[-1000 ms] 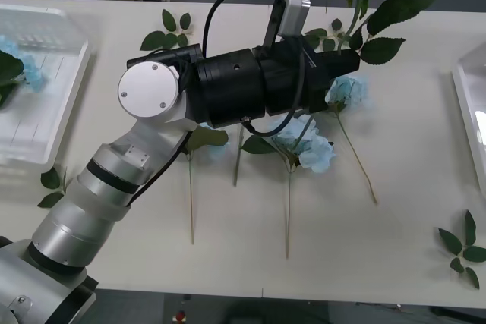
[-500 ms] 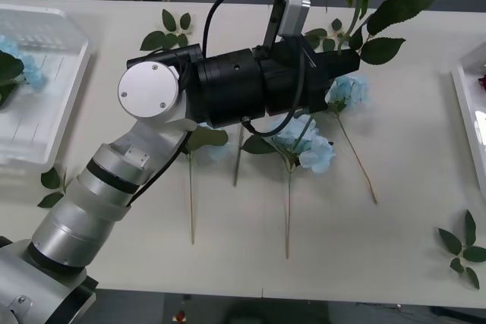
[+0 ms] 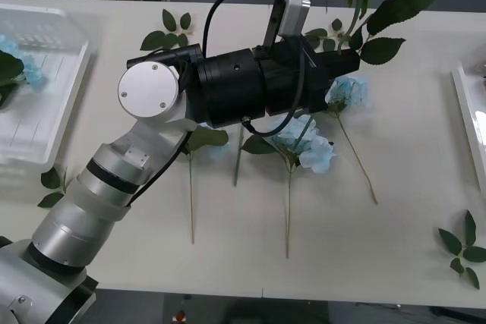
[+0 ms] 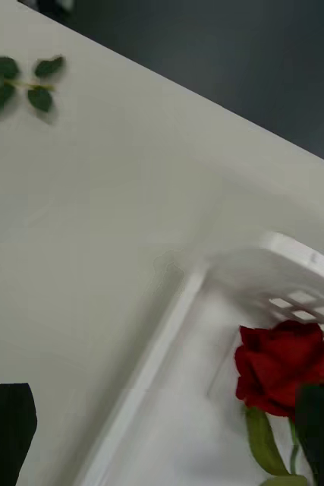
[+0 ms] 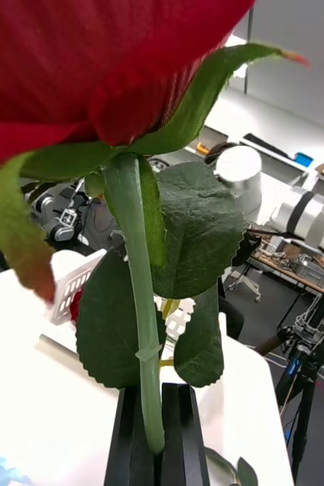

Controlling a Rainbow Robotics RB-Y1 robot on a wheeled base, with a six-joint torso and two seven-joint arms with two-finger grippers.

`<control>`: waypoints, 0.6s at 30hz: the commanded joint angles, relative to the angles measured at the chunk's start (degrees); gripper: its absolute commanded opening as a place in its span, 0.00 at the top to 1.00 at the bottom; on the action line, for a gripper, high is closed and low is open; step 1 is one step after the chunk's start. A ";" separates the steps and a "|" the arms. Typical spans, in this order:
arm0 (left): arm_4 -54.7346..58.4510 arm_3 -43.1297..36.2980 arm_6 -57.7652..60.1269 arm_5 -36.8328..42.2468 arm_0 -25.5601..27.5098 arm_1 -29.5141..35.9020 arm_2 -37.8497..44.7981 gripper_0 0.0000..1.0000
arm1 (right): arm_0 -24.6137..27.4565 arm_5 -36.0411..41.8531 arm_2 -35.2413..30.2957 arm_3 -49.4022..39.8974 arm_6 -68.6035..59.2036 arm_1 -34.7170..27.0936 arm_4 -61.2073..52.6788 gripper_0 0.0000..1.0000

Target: Put the red flowers into the right box and the blue flowers into the left box

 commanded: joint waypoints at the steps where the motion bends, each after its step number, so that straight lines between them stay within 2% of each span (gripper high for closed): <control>1: 0.44 -2.14 -3.73 -0.29 -0.54 0.14 -0.32 1.00 | 3.98 5.10 -5.76 -2.47 3.98 -2.05 -7.18 0.00; 3: 0.44 -2.14 -3.73 -0.29 -0.54 0.14 -0.32 1.00 | 6.44 8.00 -8.49 -3.44 3.98 -1.97 -11.48 0.00; 8: 0.44 -2.14 -3.73 -0.29 -0.54 0.14 -0.32 1.00 | 10.22 13.18 -10.51 -3.61 3.98 -2.05 -20.01 0.00; 18: 0.44 -2.14 -3.73 -0.29 -0.54 0.14 -0.32 1.00 | 19.54 19.60 -10.68 -3.61 3.98 -1.00 -39.17 0.00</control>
